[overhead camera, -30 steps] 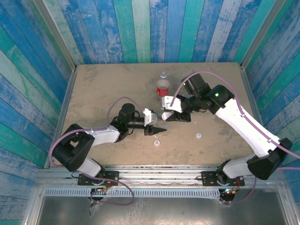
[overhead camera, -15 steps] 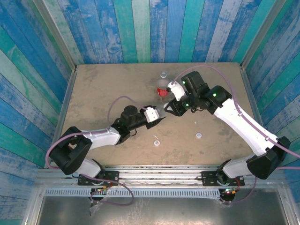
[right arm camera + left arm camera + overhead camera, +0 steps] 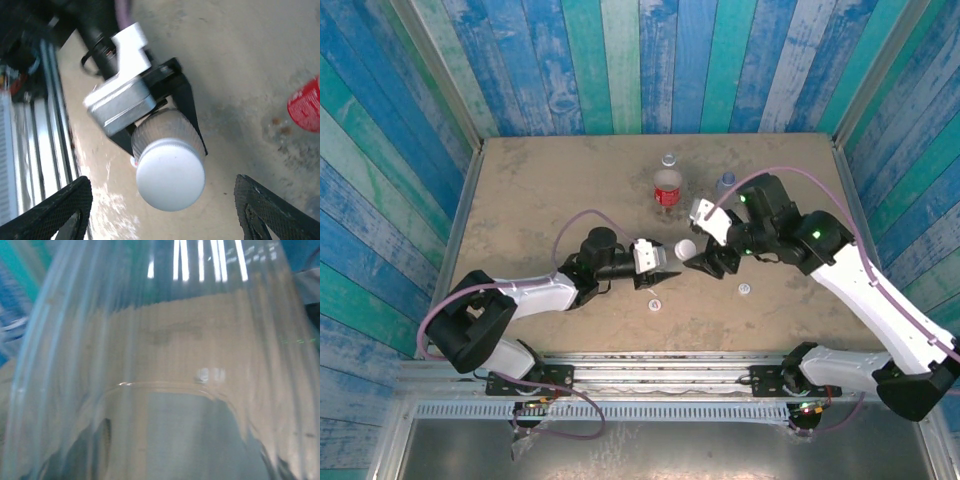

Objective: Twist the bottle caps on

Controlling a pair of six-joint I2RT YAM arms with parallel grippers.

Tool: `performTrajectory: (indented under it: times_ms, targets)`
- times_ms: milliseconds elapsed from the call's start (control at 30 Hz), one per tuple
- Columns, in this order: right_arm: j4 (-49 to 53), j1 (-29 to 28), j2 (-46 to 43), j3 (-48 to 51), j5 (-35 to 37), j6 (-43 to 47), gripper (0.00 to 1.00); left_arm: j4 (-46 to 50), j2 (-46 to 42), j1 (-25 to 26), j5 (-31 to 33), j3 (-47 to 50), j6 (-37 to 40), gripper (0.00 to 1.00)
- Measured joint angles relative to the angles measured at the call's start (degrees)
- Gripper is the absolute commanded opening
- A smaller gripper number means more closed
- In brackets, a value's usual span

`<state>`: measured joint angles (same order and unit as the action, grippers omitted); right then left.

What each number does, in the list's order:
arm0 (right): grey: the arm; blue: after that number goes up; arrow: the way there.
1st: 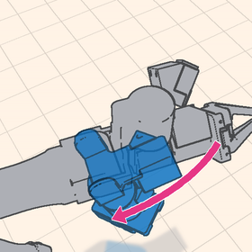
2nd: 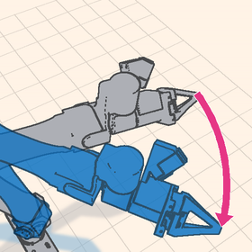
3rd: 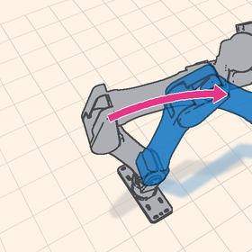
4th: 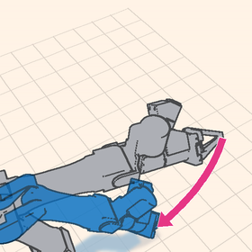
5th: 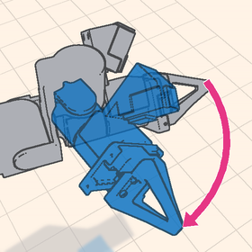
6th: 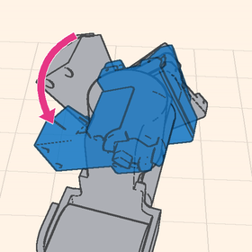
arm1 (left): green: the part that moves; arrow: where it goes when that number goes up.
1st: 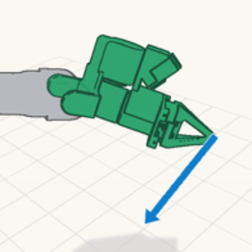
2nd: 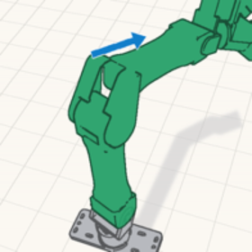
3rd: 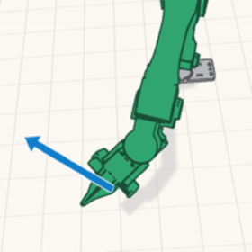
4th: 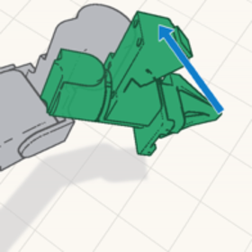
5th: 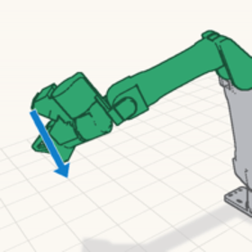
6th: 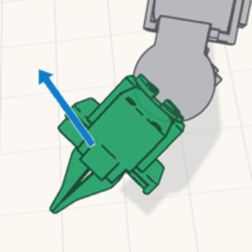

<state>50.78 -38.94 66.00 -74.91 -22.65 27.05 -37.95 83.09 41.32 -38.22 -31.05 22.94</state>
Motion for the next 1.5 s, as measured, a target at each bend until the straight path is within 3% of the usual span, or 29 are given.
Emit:
performTrajectory:
  times_ms: [200,433,533,633,733,900,1067,1267,1400,1500]
  targets:
    - [4.8,0.0,2.3,-2.3,-3.4,14.6,0.63,3.8,0.0,0.0,-10.4,-2.8,-0.2,0.49]
    - [8.9,-0.1,7.1,-4.7,-7.0,19.6,0.49,6.1,0.0,0.0,-13.4,-3.5,0.3,0.49]
    - [9.7,-0.2,7.3,-4.8,-7.9,20.2,0.51,6.4,0.0,0.0,-13.8,-3.5,0.6,0.49]
    - [10.1,-0.3,7.3,-5.3,-8.5,20.7,0.60,6.4,0.0,-0.4,-14.3,-3.5,0.8,0.49]
    - [10.1,-0.4,7.2,-5.4,-8.7,20.8,0.61,6.4,0.0,-0.8,-14.4,-3.5,0.8,0.49]
    - [9.4,-0.3,7.2,-5.4,-8.7,20.3,0.52,6.6,0.0,-1.0,-14.5,-3.5,1.2,0.49]
    - [7.8,-0.3,7.3,-5.2,-8.5,19.3,0.33,7.1,0.1,-1.1,-14.7,-3.5,1.2,0.48]
    - [6.3,-0.2,8.2,-4.3,-7.7,16.9,0.23,7.5,1.1,-1.6,-14.1,-3.6,1.2,0.48]
    - [2.5,0.1,8.0,-2.4,-5.7,10.3,0.22,6.3,1.5,-1.6,-8.7,-3.1,0.8,0.47]
    - [-3.3,0.2,7.5,0.2,-2.6,0.0,0.14,3.6,1.5,-1.6,-0.5,-2.2,0.8,0.47]
